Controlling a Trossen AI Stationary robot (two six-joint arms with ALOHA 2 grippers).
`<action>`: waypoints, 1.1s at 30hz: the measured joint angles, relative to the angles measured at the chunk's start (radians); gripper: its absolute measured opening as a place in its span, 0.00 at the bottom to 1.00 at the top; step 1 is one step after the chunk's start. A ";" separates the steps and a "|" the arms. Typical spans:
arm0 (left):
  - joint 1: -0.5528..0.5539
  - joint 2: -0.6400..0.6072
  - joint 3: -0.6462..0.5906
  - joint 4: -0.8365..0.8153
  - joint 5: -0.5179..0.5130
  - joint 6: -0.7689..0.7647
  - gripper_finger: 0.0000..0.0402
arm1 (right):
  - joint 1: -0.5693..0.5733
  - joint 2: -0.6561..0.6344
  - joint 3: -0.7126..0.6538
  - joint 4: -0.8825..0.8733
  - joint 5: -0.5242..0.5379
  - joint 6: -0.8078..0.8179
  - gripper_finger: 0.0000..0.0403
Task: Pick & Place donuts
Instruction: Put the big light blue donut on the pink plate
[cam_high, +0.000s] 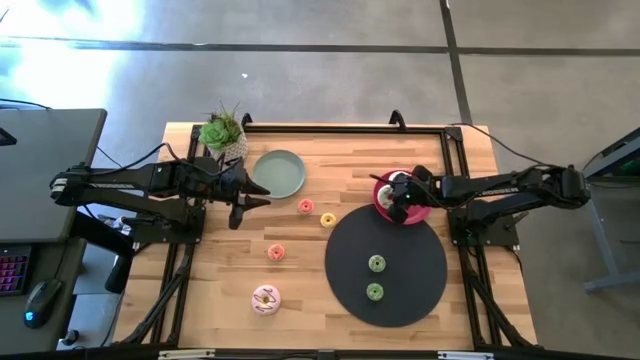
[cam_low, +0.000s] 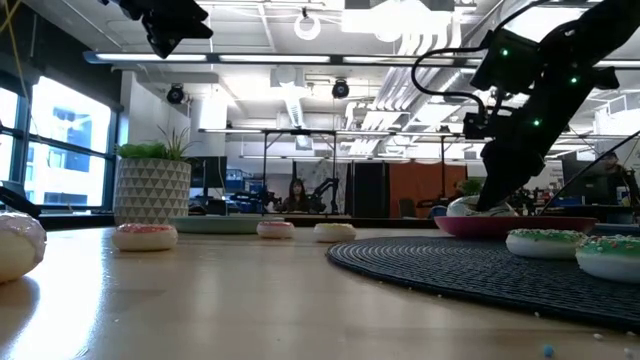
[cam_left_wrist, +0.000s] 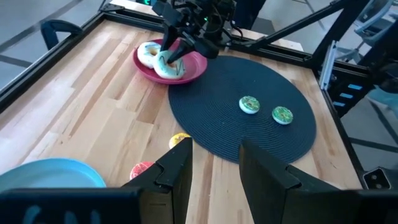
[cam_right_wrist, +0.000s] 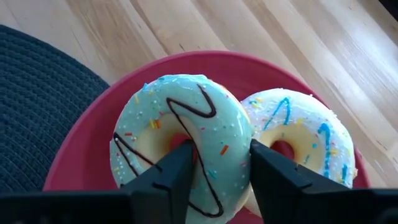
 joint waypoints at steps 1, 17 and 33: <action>0.000 0.000 0.000 0.000 0.001 0.000 0.31 | 0.000 -0.003 0.000 -0.001 -0.003 0.000 0.35; 0.000 0.128 0.001 0.002 0.182 0.004 0.31 | 0.000 0.005 0.197 -0.274 -0.040 0.009 0.37; 0.000 0.195 0.001 -0.001 0.188 0.011 0.31 | 0.000 0.179 0.203 -0.263 0.013 -0.034 0.48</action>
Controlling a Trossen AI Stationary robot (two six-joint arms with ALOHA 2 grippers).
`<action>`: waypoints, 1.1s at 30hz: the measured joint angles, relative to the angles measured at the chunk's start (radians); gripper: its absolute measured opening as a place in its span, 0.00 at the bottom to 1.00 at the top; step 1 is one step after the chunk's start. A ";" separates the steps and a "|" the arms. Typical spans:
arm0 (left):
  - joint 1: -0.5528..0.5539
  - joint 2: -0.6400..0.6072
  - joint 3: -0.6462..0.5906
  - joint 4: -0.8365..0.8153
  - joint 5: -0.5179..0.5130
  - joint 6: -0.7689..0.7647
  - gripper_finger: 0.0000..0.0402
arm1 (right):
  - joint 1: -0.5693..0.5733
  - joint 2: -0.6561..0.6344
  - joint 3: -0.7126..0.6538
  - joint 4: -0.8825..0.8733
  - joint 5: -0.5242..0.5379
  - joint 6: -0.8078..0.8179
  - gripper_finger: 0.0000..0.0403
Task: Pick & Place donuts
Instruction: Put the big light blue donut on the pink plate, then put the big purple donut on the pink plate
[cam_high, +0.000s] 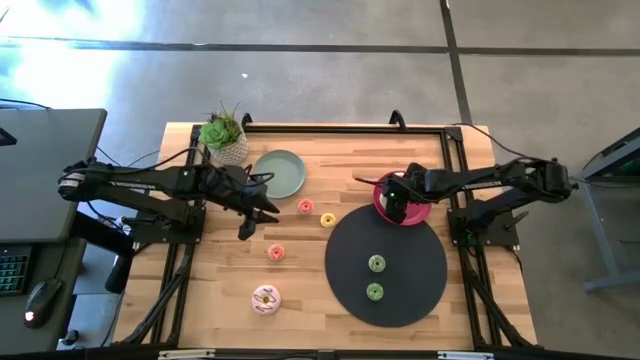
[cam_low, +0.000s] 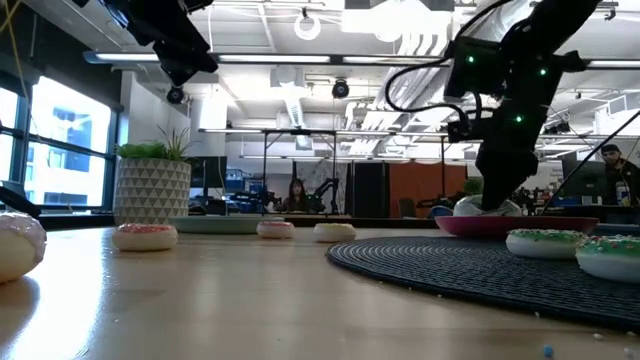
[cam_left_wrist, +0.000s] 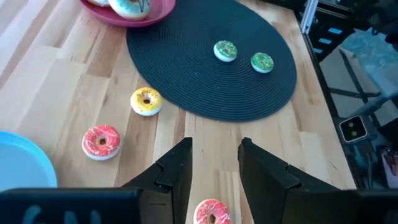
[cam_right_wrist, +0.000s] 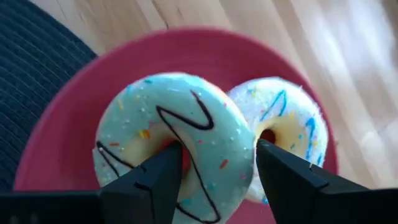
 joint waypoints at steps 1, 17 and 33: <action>0.000 0.000 0.000 -0.001 0.010 0.000 0.31 | 0.000 -0.003 0.010 -0.001 0.002 -0.003 0.48; -0.166 0.139 -0.002 0.010 0.105 0.000 0.31 | 0.034 -0.019 0.177 -0.069 -0.232 -0.010 0.49; -0.455 0.467 -0.002 0.174 -0.057 -0.140 0.31 | 0.220 -0.019 0.177 0.058 -0.224 0.017 0.48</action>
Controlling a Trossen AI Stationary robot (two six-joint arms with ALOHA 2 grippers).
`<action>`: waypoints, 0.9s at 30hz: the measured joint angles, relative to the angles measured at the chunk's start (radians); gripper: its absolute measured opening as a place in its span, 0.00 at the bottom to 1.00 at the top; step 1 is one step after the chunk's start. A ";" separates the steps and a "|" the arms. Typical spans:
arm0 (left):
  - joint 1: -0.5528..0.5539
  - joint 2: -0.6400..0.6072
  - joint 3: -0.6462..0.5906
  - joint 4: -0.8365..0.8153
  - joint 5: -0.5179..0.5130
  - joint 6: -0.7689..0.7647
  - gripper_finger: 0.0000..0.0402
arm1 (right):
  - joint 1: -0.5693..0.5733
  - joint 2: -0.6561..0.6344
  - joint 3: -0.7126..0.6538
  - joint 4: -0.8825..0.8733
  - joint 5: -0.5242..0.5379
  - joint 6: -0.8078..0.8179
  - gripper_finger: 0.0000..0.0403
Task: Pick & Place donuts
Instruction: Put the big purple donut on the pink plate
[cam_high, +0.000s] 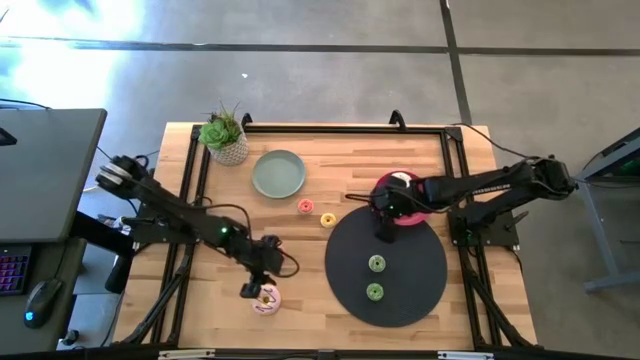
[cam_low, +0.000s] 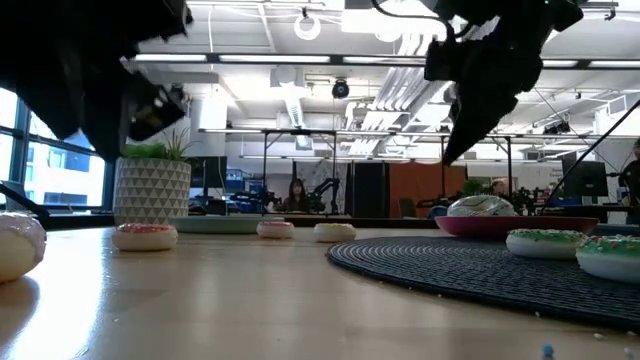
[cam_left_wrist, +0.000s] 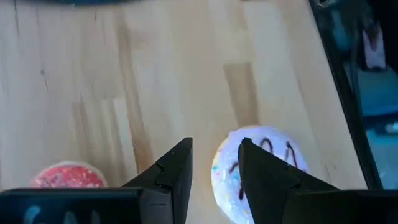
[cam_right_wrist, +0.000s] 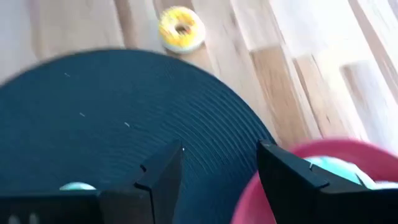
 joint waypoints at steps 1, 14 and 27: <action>0.001 0.015 0.000 0.017 0.009 -0.020 0.31 | 0.007 0.000 0.000 0.015 0.000 0.000 0.48; -0.044 0.058 0.002 0.009 0.078 -0.048 0.45 | 0.031 0.000 0.000 0.070 0.050 -0.012 0.48; -0.141 0.171 0.002 0.000 -0.093 -0.011 0.49 | 0.031 0.000 0.000 0.080 0.075 -0.048 0.48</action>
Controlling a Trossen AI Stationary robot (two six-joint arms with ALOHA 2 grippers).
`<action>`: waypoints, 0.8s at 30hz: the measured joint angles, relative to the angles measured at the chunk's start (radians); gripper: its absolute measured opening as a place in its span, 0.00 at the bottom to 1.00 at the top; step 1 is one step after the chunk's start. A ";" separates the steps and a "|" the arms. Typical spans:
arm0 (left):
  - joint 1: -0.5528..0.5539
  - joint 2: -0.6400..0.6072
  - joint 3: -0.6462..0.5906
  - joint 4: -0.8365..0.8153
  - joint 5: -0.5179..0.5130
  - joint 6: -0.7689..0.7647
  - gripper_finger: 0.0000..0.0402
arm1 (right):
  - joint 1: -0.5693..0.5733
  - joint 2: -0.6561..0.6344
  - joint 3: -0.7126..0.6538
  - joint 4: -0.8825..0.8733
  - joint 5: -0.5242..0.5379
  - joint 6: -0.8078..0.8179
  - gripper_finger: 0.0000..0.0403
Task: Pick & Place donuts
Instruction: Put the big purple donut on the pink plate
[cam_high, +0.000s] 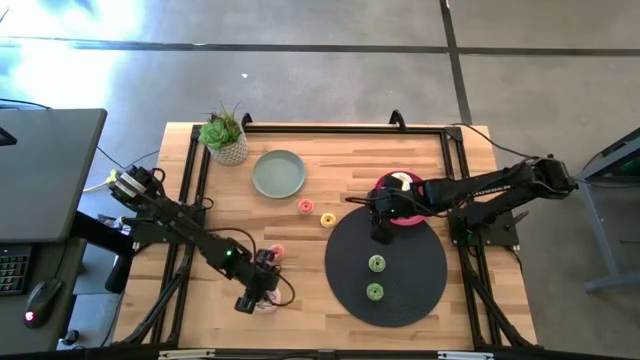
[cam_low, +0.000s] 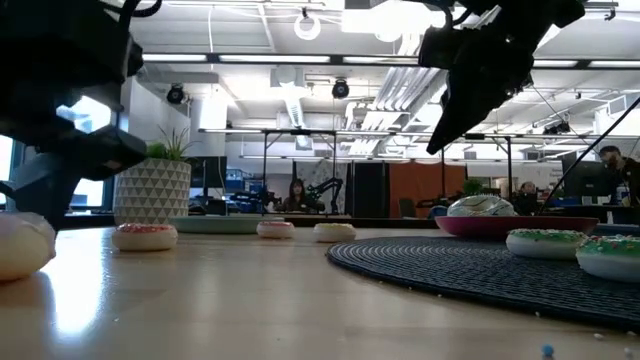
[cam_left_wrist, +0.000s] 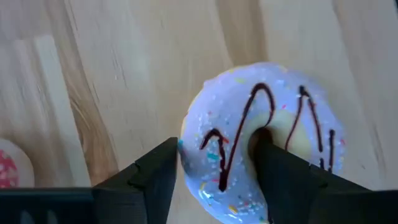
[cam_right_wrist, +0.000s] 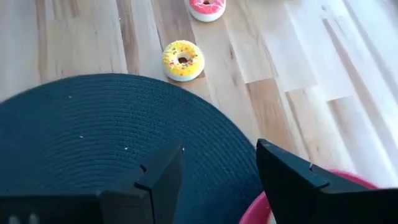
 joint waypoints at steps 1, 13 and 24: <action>0.000 0.001 0.000 0.001 -0.001 -0.012 0.48 | 0.002 0.000 0.000 0.002 0.005 -0.016 0.48; 0.129 -0.012 0.055 0.023 0.080 -0.075 0.19 | 0.149 0.000 -0.002 0.326 -0.021 -0.575 0.48; 0.398 -0.012 0.313 0.012 0.180 0.073 0.17 | 0.270 0.000 -0.002 0.401 -0.010 -0.812 0.48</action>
